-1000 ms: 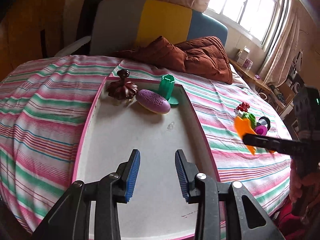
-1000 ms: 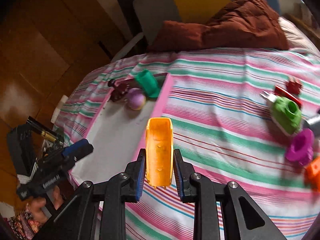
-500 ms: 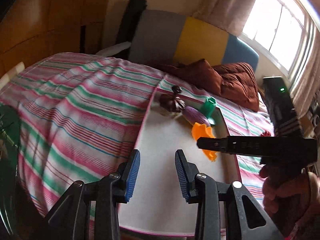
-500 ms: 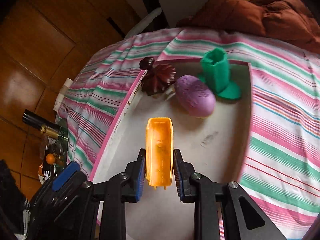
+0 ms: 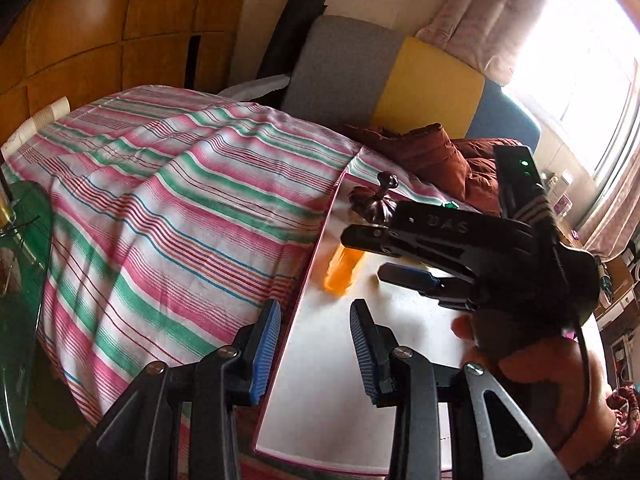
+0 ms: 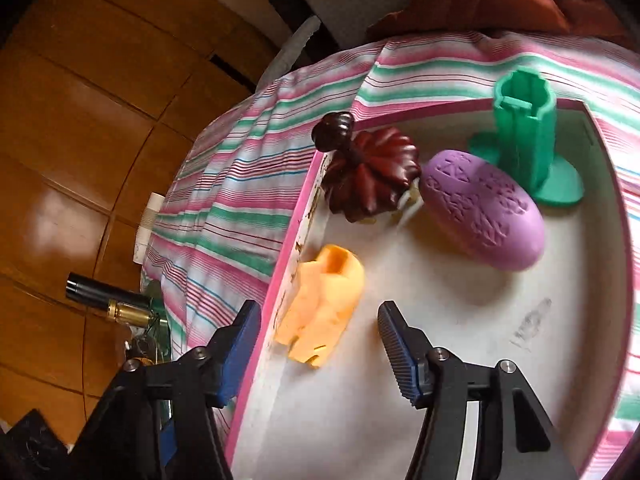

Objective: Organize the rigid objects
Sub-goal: 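Carry the yellow scoop into the tray and open the right tool, then grasp the orange cubes with the right tool while the left tool approaches the magenta cup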

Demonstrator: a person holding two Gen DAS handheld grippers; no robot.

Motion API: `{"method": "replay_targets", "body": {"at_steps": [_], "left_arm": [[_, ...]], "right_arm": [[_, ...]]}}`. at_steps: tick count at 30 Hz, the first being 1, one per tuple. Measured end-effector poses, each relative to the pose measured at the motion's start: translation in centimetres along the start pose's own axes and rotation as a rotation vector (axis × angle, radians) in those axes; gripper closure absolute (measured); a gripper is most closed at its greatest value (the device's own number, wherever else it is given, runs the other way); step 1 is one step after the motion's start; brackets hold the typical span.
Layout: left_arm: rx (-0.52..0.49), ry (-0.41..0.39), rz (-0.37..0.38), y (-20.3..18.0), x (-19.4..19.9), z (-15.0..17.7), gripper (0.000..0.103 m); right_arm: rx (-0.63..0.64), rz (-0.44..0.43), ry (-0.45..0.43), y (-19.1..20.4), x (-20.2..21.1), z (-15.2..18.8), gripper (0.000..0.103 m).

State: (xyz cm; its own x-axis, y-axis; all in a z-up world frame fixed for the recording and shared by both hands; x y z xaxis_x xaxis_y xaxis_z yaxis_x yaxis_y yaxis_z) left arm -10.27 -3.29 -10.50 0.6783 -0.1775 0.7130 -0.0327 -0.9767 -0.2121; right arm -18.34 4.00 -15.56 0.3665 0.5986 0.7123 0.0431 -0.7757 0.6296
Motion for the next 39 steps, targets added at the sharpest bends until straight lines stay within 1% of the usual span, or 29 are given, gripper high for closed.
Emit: {"method": "replay_targets", "body": {"at_steps": [5, 9, 10, 12, 14, 16, 18, 19, 22, 24, 25, 27, 29, 32, 34, 37, 39], "left_arm": [[-0.018, 0.007, 0.072, -1.4, -0.2, 0.4, 0.067], [-0.059, 0.008, 0.101, -3.0, -0.1, 0.8, 0.067], [-0.072, 0.009, 0.106, -3.4, 0.0, 1.0, 0.067], [-0.095, 0.013, 0.114, -4.1, 0.0, 1.3, 0.067], [-0.111, 0.018, 0.127, -4.8, 0.1, 1.6, 0.067], [-0.129, 0.022, 0.134, -5.4, 0.1, 1.9, 0.067], [-0.146, 0.022, 0.142, -6.0, 0.3, 2.1, 0.067], [-0.153, 0.022, 0.148, -6.3, 0.4, 2.2, 0.067], [-0.181, 0.01, 0.169, -7.4, 0.8, 2.4, 0.067], [-0.201, 0.007, 0.181, -8.1, 1.0, 2.6, 0.067], [-0.209, 0.006, 0.187, -8.4, 1.1, 2.7, 0.067], [-0.227, 0.011, 0.199, -9.1, 1.2, 3.0, 0.067], [-0.24, 0.01, 0.211, -9.8, 1.4, 3.2, 0.067], [-0.265, 0.003, 0.226, -10.7, 1.8, 3.5, 0.067], [-0.281, -0.005, 0.235, -11.3, 2.1, 3.8, 0.067], [-0.301, 0.002, 0.243, -12.0, 2.2, 4.3, 0.067], [-0.315, 0.008, 0.247, -12.5, 2.2, 4.6, 0.067]], "right_arm": [[0.082, 0.043, -0.034, 0.2, 3.1, 0.3, 0.04], [0.153, 0.123, -0.072, -0.4, 6.2, 0.4, 0.031], [0.179, 0.151, -0.086, -0.7, 7.1, 0.4, 0.029], [0.23, 0.222, -0.119, -1.2, 8.7, 0.6, 0.021], [0.263, 0.268, -0.143, -1.9, 10.1, 0.6, 0.019], [0.27, 0.304, -0.162, -3.1, 11.4, 0.7, 0.017], [0.262, 0.348, -0.174, -4.8, 12.7, 0.8, 0.011], [0.257, 0.371, -0.176, -5.6, 13.1, 0.9, 0.01], [0.257, 0.494, -0.196, -8.4, 14.9, 1.3, 0.009], [0.271, 0.575, -0.215, -10.1, 16.2, 1.7, 0.002], [0.276, 0.604, -0.221, -10.8, 16.7, 1.9, 0.0], [0.29, 0.659, -0.226, -12.1, 17.8, 2.4, 0.0], [0.298, 0.69, -0.208, -13.4, 18.6, 3.1, 0.0], [0.283, 0.712, -0.189, -15.4, 20.0, 4.1, 0.0], [0.271, 0.728, -0.207, -16.7, 21.3, 4.6, 0.0], [0.288, 0.728, -0.255, -17.8, 23.4, 5.4, 0.0], [0.302, 0.77, -0.265, -19.0, 24.7, 5.9, 0.0]]}}
Point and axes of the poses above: each gripper's, at about its wrist camera, not at the fingertips, and x roughly against the way its jaws point, y to its left, z to its underside, the point moved 10 cm from there along -x, roughly the way its jaws point, and after that the axes turned 5 degrees about -x, right-handed, at the moved point
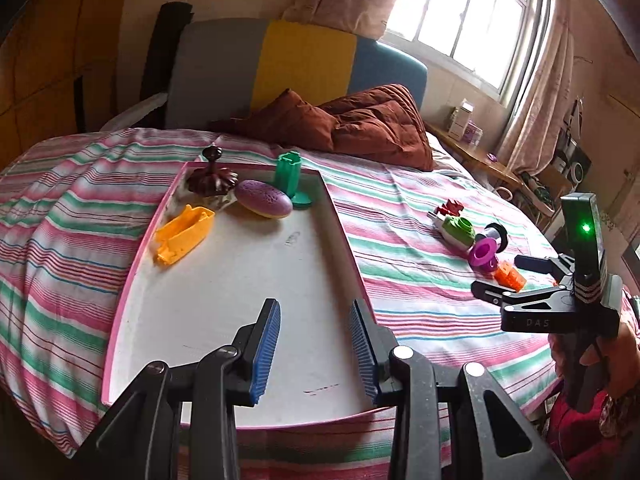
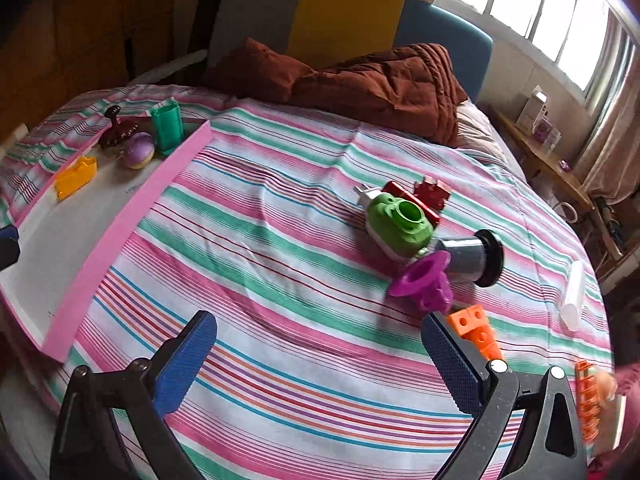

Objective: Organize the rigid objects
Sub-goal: 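Grasp the orange cubes with the right tool while the left tool approaches the magenta cup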

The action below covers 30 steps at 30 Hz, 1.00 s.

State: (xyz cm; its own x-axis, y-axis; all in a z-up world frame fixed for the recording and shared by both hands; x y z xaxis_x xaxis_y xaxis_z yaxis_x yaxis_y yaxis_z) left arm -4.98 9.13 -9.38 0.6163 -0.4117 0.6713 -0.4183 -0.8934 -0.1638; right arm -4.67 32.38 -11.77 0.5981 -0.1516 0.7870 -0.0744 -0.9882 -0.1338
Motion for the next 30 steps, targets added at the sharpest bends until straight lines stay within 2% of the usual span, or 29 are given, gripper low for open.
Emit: {"method": "replay_targets", "body": {"at_steps": [4, 8, 9, 12, 14, 19, 26, 28, 30], "left_arm": [[-0.026, 0.011, 0.016, -1.3, -0.2, 0.2, 0.067], [-0.049, 0.016, 0.03, -2.7, 0.0, 0.2, 0.067], [-0.054, 0.021, 0.036, -3.1, -0.1, 0.2, 0.067], [-0.067, 0.034, 0.051, -4.1, -0.2, 0.1, 0.067], [-0.075, 0.047, 0.064, -4.8, -0.5, 0.2, 0.067], [-0.11, 0.073, 0.082, -6.8, -1.0, 0.5, 0.067], [-0.178, 0.098, 0.119, -10.6, -1.9, 0.0, 0.067], [-0.194, 0.099, 0.134, -12.0, -2.3, -0.3, 0.067], [-0.222, 0.105, 0.154, -13.8, -2.8, -0.7, 0.067]], "right_arm": [[-0.076, 0.006, 0.037, -3.8, -0.5, 1.7, 0.004], [-0.228, -0.006, 0.066, -8.4, -0.9, 2.8, 0.018], [-0.249, 0.002, 0.066, -9.5, -1.0, 2.9, 0.019], [-0.273, 0.036, 0.047, -12.2, -1.0, 2.7, 0.02], [-0.275, 0.044, 0.029, -13.5, -1.1, 2.4, 0.024], [-0.272, 0.022, 0.0, -14.3, -2.3, 2.2, 0.033], [-0.291, -0.04, 0.05, -13.6, -4.9, 3.0, 0.04], [-0.282, -0.052, 0.068, -13.3, -5.4, 3.2, 0.046], [-0.284, -0.057, 0.09, -13.0, -5.7, 3.5, 0.063]]}}
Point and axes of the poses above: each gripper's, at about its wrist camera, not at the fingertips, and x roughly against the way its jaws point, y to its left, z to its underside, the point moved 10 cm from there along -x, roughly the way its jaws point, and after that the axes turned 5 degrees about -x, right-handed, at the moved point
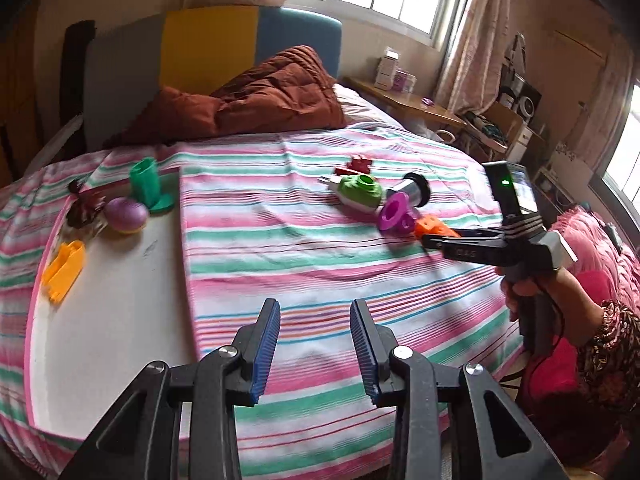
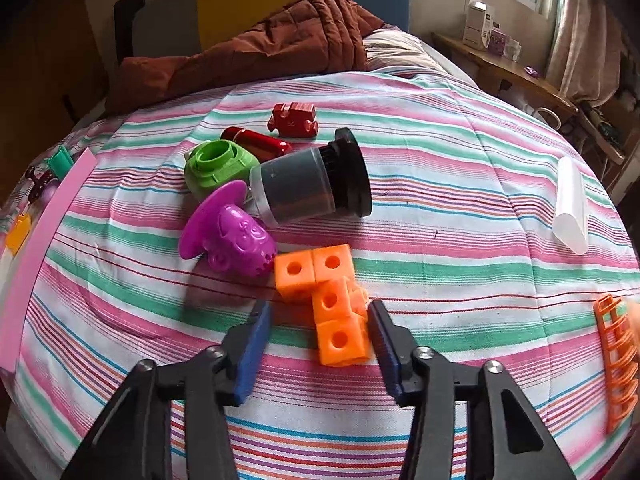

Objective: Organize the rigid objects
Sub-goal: 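Grasp the orange cubes with the right tool while the left tool approaches the magenta cup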

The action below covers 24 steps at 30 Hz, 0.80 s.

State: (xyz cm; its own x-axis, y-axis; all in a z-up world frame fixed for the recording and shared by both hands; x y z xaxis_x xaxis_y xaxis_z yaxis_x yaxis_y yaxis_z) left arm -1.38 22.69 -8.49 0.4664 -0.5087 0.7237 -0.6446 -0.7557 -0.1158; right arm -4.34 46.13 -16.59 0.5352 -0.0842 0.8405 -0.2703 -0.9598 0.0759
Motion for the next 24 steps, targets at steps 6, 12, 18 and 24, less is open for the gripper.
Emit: {"method": "replay_targets", "body": {"at_steps": [6, 12, 18, 24], "left_arm": [[-0.053, 0.022, 0.048, -4.0, -2.8, -2.2, 0.067], [-0.101, 0.057, 0.056, -6.8, -6.5, -5.0, 0.067], [-0.143, 0.095, 0.038, -8.0, -11.4, -7.9, 0.067], [-0.137, 0.151, 0.048, -8.2, -15.9, -9.2, 0.067]], "right_arm": [[-0.046, -0.048, 0.034, 0.2, 0.5, 0.2, 0.076], [-0.102, 0.011, 0.054, -1.5, 1.2, 0.3, 0.076], [-0.193, -0.024, 0.102, -2.8, 0.9, 0.9, 0.076], [-0.212, -0.04, 0.115, -2.9, 0.9, 0.8, 0.076]]}}
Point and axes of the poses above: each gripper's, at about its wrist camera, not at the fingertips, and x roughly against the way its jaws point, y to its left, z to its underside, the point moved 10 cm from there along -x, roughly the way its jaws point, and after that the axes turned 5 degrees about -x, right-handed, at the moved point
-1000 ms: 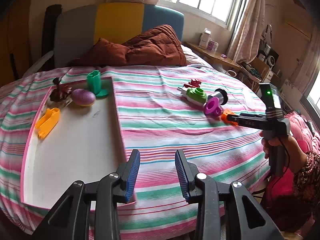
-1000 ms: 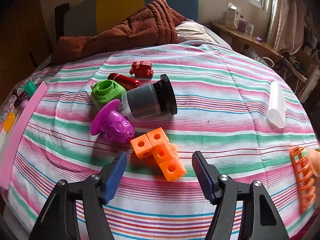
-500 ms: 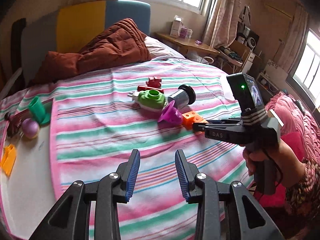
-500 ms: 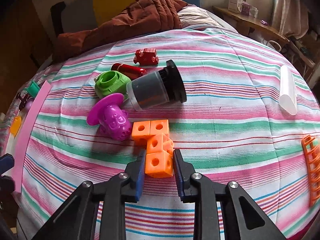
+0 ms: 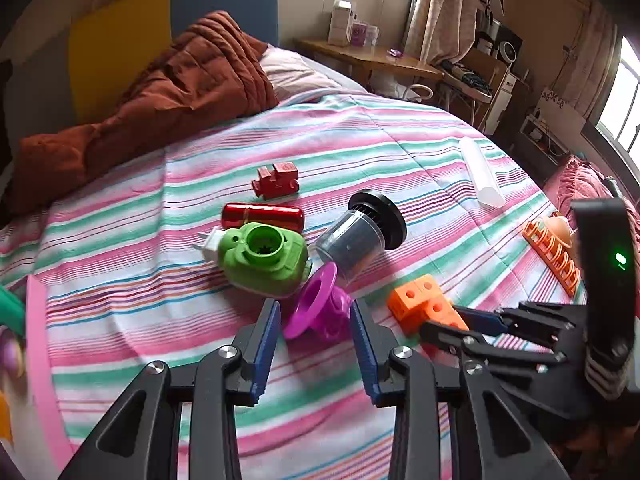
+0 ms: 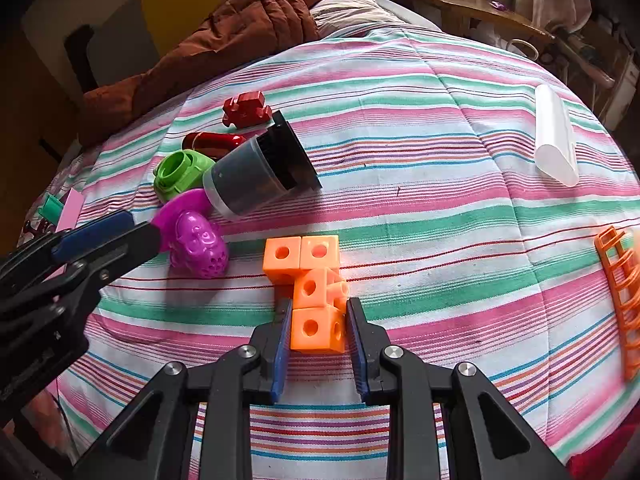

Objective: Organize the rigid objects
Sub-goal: 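Grasp the orange cubes with the right tool while the left tool approaches the magenta cup, then close the left tool on the magenta perforated cup and lift it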

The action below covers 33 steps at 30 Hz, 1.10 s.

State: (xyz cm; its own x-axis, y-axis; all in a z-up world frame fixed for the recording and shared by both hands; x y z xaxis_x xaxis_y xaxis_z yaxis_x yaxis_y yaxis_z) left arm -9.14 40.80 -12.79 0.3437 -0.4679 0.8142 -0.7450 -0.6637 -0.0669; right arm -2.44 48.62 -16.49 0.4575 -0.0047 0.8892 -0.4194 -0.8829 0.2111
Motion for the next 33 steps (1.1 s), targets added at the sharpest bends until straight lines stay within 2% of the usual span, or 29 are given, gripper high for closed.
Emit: {"method": "replay_targets", "body": {"at_steps": [4, 9, 11, 15, 18, 22, 25, 27, 28, 29, 33], "left_arm": [[0.025, 0.03, 0.046, -0.1, -1.9, 0.0, 0.074], [0.091, 0.025, 0.106, 0.4, -1.6, 0.5, 0.078], [0.138, 0.023, 0.128, 1.0, -1.0, 1.0, 0.083], [0.324, 0.031, 0.182, 3.8, 0.0, 2.7, 0.086], [0.434, 0.044, 0.131, 7.1, 0.3, 4.4, 0.086], [0.494, 0.033, 0.097, 10.1, 1.0, 5.7, 0.088], [0.472, 0.013, 0.111, 10.2, 1.8, 5.6, 0.089], [0.424, -0.004, 0.127, 8.8, 2.5, 5.6, 0.083], [0.387, -0.011, 0.131, 7.7, 2.7, 5.6, 0.076], [0.35, -0.014, 0.125, 6.8, 2.9, 5.7, 0.07], [0.212, -0.004, 0.066, 2.9, 2.1, 5.7, 0.066]], "right_arm": [[-0.009, -0.013, 0.01, -0.1, 0.0, -0.1, 0.076], [-0.036, -0.033, 0.015, -0.4, 0.2, -0.1, 0.076], [-0.045, -0.04, 0.018, -0.5, 0.3, 0.0, 0.076], [-0.051, -0.046, 0.021, -0.6, 0.3, 0.0, 0.076], [-0.05, -0.041, 0.018, -0.6, 0.3, 0.1, 0.076], [-0.043, -0.035, 0.015, -0.5, 0.2, 0.1, 0.076], [-0.043, -0.034, 0.013, -0.6, 0.3, 0.2, 0.076], [-0.042, -0.033, 0.013, -0.6, 0.3, 0.2, 0.076], [-0.044, -0.034, 0.012, -0.6, 0.2, 0.2, 0.076], [-0.043, -0.033, 0.012, -0.6, 0.2, 0.2, 0.076], [-0.037, -0.029, 0.011, -0.6, 0.2, 0.2, 0.076]]}}
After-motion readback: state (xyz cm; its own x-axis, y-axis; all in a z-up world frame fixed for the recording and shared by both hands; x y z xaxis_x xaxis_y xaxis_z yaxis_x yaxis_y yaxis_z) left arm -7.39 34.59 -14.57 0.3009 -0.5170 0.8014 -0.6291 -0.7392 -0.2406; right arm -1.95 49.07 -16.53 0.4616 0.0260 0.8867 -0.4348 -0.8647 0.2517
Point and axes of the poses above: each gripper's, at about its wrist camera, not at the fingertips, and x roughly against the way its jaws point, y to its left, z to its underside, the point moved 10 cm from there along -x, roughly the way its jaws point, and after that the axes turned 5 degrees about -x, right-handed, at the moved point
